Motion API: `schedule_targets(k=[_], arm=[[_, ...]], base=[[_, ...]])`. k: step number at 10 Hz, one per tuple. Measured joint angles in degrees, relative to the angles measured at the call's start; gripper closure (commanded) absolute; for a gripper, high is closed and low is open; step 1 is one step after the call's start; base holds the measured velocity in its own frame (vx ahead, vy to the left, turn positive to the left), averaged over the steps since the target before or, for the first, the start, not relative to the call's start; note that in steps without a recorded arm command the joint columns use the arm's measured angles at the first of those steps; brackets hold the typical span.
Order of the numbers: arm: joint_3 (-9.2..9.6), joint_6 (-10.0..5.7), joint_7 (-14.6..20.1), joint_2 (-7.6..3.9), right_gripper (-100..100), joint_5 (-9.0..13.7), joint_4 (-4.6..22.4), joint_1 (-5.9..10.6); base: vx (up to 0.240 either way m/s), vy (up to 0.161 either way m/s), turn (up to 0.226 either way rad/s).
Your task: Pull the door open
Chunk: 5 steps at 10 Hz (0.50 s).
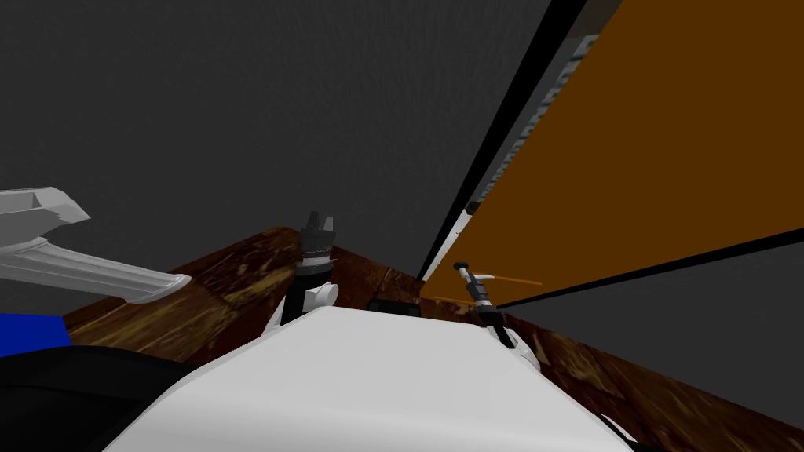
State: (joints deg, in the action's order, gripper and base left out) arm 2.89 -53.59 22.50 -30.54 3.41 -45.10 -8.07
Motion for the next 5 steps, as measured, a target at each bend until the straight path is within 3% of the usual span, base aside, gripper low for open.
schedule_targets(k=[5], arm=[[1.24,-5.78,1.8,-2.08,100,-0.4,1.5,-2.77]], base=[[-0.189,-0.068,0.135]])
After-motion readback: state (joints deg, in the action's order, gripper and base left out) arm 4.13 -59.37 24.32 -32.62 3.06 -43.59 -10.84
